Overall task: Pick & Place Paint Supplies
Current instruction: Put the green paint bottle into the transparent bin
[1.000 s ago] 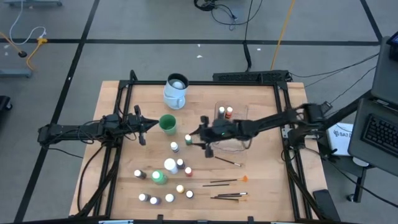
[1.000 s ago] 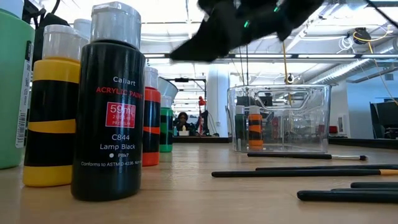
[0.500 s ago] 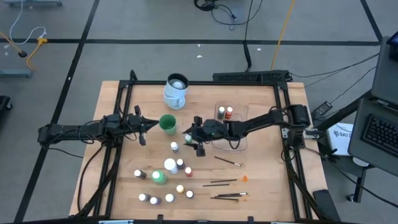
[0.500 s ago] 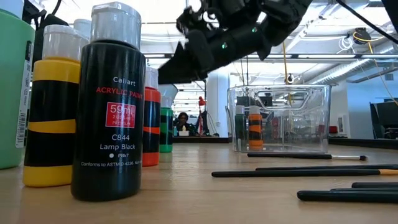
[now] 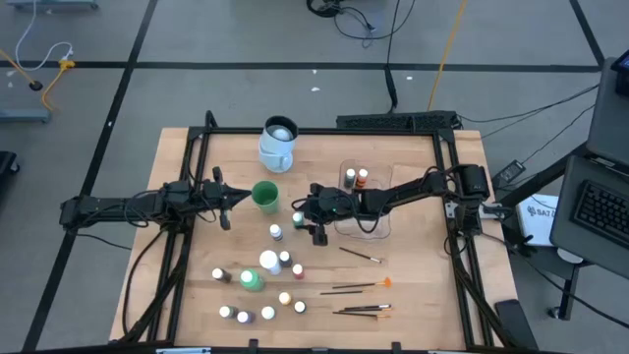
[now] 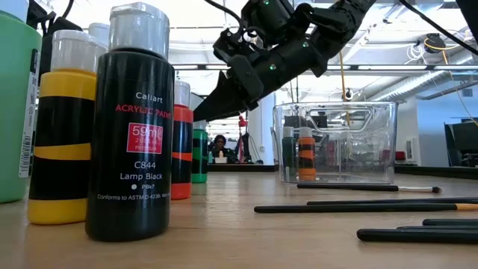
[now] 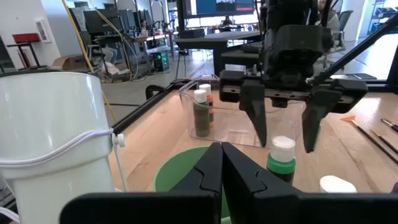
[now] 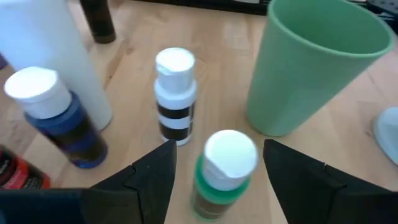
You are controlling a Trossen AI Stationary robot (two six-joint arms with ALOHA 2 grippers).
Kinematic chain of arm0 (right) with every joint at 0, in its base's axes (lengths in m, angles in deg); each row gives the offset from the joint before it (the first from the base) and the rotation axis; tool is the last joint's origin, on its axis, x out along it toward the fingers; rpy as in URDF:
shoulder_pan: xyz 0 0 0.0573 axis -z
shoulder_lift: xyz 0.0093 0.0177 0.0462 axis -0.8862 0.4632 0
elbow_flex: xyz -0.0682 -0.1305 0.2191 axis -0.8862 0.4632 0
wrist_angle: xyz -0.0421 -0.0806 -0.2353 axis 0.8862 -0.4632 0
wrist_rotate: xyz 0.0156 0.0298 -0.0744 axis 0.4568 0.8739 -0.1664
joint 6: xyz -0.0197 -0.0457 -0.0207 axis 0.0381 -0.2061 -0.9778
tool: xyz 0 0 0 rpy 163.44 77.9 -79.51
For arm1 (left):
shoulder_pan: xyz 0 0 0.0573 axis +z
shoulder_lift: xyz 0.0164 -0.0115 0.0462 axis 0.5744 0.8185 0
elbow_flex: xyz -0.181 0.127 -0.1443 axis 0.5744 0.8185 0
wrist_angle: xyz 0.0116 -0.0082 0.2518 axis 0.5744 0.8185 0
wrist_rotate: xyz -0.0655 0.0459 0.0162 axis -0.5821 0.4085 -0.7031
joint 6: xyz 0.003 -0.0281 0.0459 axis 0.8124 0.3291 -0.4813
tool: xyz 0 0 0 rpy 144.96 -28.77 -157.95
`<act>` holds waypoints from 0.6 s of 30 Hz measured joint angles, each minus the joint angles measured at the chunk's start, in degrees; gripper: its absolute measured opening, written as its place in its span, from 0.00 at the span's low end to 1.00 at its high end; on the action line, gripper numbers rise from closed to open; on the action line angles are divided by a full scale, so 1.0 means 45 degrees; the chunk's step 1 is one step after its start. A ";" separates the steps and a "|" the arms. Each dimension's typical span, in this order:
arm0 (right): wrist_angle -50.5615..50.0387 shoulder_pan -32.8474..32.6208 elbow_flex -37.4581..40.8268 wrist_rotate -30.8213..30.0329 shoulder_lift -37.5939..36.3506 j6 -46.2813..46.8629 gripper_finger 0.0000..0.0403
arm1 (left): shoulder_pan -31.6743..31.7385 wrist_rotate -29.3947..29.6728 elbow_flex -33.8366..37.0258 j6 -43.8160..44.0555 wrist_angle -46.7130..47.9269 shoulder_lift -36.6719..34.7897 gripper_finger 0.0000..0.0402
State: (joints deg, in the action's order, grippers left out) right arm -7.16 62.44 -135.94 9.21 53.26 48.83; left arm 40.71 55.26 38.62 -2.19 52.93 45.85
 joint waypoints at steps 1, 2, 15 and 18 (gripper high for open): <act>-0.0005 0.0000 0.0000 0.0005 0.0005 -0.0012 0.57 | -0.0001 -0.0002 0.0002 0.0000 -0.0001 0.0002 0.01; -0.0010 -0.0005 0.0000 0.0017 0.0010 -0.0048 0.56 | -0.0001 -0.0005 0.0002 0.0000 0.0002 0.0000 0.01; -0.0015 0.0232 0.0000 0.0010 0.0010 -0.0285 0.48 | -0.0002 -0.0005 0.0002 0.0000 -0.0013 0.0002 0.01; -0.0015 0.0238 0.0002 0.0010 0.0010 -0.0320 0.45 | -0.0003 -0.0005 0.0002 0.0008 -0.0013 0.0002 0.01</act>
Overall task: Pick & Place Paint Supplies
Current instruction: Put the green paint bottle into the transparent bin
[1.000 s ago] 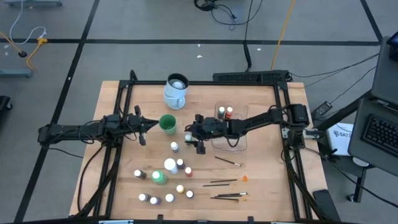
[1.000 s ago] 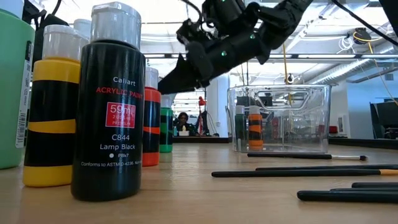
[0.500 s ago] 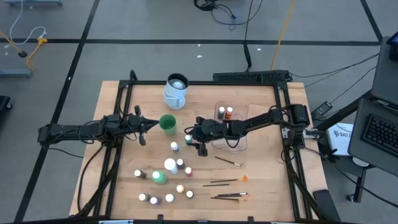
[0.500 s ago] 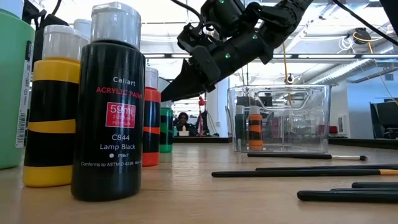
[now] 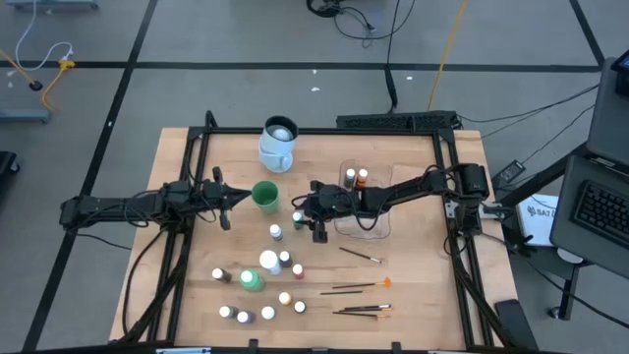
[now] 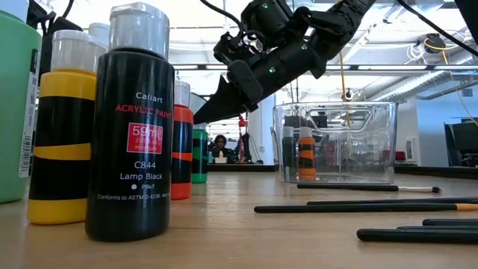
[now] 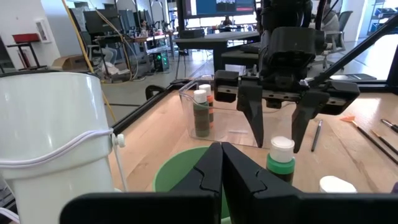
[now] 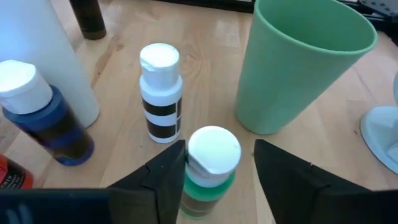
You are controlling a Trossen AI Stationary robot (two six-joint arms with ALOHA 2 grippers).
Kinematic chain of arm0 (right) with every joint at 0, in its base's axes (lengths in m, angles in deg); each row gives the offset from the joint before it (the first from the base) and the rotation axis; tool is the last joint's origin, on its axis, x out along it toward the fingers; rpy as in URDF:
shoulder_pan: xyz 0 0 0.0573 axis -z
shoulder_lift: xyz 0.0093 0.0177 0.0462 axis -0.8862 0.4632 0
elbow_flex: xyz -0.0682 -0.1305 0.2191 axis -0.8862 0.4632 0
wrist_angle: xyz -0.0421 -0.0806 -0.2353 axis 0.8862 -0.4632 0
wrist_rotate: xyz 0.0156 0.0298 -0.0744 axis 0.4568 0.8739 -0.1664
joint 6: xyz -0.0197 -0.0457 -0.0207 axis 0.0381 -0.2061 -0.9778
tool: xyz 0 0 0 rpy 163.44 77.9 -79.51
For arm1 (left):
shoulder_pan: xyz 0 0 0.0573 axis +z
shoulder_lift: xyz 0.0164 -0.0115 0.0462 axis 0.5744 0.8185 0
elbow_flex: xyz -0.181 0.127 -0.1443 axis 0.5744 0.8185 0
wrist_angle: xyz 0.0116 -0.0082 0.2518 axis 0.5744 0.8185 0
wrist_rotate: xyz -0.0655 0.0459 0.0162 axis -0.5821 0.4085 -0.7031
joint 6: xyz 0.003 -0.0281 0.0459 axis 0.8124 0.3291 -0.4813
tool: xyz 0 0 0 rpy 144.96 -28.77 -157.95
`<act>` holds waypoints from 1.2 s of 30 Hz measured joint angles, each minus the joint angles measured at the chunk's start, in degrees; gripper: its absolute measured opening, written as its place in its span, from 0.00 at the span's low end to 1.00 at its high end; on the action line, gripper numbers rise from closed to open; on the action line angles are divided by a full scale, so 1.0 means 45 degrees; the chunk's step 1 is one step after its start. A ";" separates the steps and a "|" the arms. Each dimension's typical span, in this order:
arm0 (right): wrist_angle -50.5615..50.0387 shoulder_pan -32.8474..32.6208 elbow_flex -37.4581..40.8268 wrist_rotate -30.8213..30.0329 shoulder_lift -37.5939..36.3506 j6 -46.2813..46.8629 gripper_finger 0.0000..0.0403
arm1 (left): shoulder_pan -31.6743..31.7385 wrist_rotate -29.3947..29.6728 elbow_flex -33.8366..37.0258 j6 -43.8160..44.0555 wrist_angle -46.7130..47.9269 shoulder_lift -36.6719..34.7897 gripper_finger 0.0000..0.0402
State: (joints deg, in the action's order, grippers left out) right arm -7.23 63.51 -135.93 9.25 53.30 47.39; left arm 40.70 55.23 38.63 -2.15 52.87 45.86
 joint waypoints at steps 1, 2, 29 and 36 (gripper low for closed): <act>0.0001 0.0000 0.0002 0.0000 0.0000 -0.0015 0.43 | 0.0002 -0.0003 0.0000 0.0013 0.0000 -0.0002 0.01; 0.0002 0.0000 0.0003 0.0000 0.0000 -0.0015 0.41 | -0.0001 -0.0005 0.0000 0.0083 0.0005 0.0002 0.01; -0.8354 -0.0005 0.0107 -0.1972 -0.9173 -0.0377 0.26 | 0.0003 -0.0063 0.0000 0.0615 0.0005 -0.0002 0.01; -0.8148 0.0462 0.3322 -0.3651 -1.2351 0.0756 0.26 | -0.0002 -0.0058 0.0000 0.0531 -0.0117 -0.0002 0.01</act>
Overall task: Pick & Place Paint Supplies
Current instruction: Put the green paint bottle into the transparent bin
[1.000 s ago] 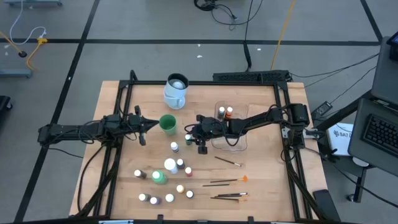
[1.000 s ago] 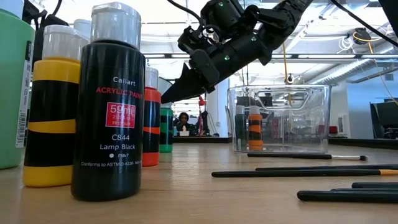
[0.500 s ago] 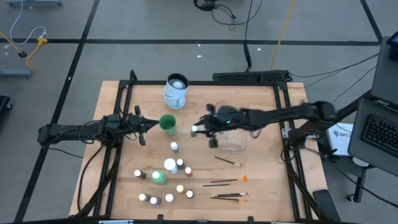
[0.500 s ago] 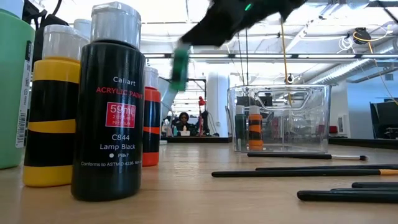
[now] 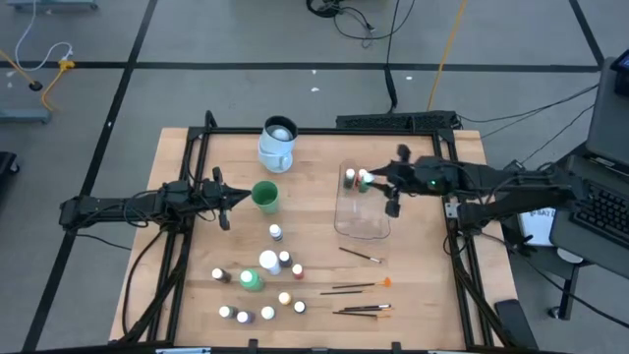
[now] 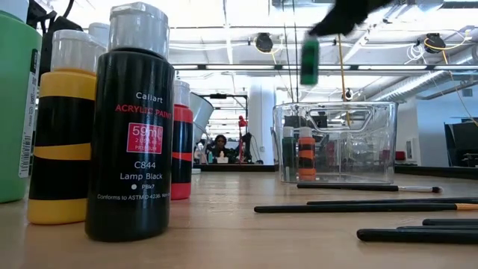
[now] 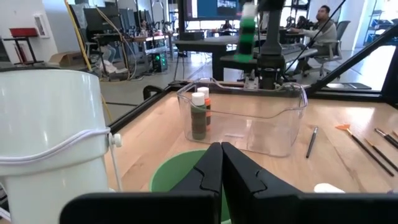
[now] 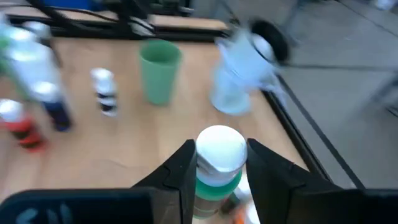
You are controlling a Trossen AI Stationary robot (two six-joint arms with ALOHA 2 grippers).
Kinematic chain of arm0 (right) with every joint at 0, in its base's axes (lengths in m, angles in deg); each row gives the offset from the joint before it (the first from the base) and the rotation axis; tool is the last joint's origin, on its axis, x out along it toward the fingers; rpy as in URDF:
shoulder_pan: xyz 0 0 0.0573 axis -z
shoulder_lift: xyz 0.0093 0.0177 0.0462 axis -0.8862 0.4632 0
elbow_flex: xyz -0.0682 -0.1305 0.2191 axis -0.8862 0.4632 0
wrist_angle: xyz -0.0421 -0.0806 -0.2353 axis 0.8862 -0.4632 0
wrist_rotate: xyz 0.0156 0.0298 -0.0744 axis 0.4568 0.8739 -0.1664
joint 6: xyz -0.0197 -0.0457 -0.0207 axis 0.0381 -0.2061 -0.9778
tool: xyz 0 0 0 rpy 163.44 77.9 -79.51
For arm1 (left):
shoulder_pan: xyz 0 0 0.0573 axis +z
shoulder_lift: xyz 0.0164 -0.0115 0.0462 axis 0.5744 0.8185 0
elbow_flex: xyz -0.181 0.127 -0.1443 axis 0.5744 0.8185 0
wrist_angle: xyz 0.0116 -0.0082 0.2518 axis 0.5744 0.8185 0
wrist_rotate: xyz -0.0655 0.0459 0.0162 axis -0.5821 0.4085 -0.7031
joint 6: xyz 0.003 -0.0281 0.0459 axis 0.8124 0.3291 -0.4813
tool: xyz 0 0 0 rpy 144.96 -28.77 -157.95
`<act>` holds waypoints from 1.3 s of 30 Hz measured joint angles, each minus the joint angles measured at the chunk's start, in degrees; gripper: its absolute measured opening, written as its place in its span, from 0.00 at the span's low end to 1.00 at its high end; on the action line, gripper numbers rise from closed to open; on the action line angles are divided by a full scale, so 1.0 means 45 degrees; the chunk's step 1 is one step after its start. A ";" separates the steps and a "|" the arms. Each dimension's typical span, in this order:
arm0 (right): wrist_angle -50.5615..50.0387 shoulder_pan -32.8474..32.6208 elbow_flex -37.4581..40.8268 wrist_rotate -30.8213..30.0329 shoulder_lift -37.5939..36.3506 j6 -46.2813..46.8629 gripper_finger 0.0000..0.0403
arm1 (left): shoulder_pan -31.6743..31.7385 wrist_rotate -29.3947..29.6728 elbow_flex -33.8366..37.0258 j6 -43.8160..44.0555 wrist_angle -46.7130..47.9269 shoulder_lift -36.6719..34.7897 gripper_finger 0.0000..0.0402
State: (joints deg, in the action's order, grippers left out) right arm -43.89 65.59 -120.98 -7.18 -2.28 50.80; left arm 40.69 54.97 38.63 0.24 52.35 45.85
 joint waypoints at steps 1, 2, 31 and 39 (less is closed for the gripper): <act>0.0211 0.0094 0.0634 -0.0361 -0.0417 0.0170 0.26 | 0.0004 0.0000 0.0000 0.0007 0.0008 0.0002 0.01; 0.0436 0.0172 0.1247 -0.0758 -0.0807 0.0386 0.26 | 0.0005 0.0000 0.0000 0.0010 0.0005 0.0001 0.01; 0.7741 0.2286 0.6492 -0.1085 0.2362 0.1209 0.26 | 0.0005 0.0015 -0.0005 -0.0083 0.0029 0.0000 0.01; 0.8166 0.2290 0.6487 -0.1139 0.2656 0.1093 0.26 | 0.0000 0.0015 0.0000 -0.0058 0.0053 0.0005 0.01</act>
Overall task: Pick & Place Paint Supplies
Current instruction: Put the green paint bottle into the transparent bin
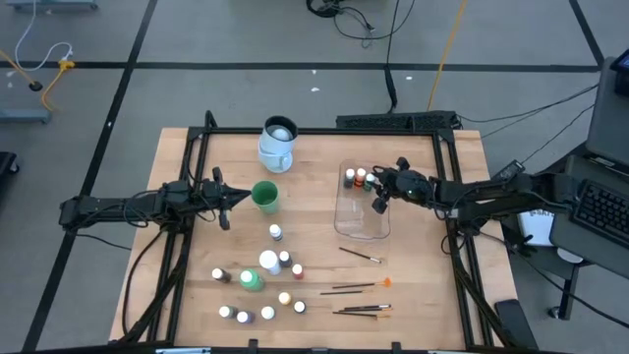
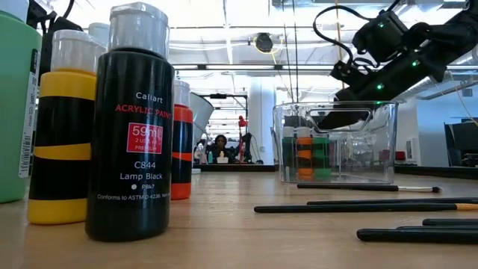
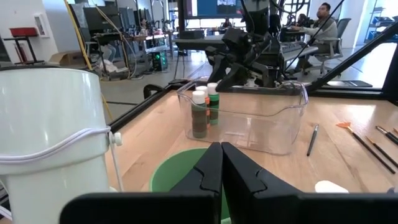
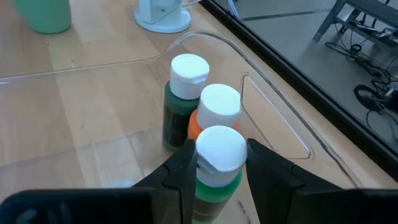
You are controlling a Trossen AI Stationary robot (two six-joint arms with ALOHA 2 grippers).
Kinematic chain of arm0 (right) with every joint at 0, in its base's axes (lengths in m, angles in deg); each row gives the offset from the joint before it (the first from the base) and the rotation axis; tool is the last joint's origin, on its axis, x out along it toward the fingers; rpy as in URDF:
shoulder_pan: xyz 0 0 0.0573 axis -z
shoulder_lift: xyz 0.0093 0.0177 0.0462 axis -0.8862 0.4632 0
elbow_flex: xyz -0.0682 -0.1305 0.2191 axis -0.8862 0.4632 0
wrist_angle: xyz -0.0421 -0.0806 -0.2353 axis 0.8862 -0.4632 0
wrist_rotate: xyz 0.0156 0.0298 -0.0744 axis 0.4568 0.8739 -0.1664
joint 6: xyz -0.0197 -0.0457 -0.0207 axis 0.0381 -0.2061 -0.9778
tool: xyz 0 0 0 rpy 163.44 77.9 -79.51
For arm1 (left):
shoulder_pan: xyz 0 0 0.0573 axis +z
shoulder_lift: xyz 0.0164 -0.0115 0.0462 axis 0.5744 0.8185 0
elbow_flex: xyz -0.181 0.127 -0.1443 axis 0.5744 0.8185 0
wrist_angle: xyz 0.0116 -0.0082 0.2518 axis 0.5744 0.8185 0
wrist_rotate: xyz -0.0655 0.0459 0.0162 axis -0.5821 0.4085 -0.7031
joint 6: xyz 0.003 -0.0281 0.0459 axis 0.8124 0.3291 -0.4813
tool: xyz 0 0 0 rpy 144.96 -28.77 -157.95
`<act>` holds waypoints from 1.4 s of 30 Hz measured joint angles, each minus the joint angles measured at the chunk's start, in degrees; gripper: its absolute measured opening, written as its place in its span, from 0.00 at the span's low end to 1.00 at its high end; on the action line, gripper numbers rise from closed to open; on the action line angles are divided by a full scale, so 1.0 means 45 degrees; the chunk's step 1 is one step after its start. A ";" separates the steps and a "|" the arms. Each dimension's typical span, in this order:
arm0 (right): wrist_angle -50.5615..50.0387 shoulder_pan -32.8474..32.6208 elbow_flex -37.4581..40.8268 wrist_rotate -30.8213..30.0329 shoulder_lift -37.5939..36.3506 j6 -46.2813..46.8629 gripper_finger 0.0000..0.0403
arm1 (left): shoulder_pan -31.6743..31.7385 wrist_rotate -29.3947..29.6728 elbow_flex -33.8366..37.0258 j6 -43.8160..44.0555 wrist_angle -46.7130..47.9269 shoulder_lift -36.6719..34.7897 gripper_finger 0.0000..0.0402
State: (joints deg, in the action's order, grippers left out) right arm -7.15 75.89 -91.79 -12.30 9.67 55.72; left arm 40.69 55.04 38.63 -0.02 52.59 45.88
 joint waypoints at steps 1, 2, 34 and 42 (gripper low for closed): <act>0.0006 0.0001 0.0000 0.0001 -0.0020 -0.0008 0.26 | 0.0003 0.0000 -0.0003 0.0011 0.0000 -0.0002 0.01; -0.0011 -0.0002 0.0000 0.0010 -0.0066 -0.0050 0.26 | 0.0004 0.0000 0.0000 0.0010 0.0001 -0.0005 0.01; 0.0090 0.0178 0.0005 -0.0607 0.0055 0.0195 0.29 | 0.0005 0.0000 0.0000 0.0005 -0.0010 0.0000 0.01; 0.0736 0.0434 -0.0024 -0.0638 0.0942 0.0487 0.30 | 0.0005 0.0000 -0.0005 0.0000 -0.0015 0.0000 0.01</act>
State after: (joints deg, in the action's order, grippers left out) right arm -3.84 77.84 -91.90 -15.17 13.91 57.91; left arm 40.71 55.04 38.61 -0.02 52.52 45.88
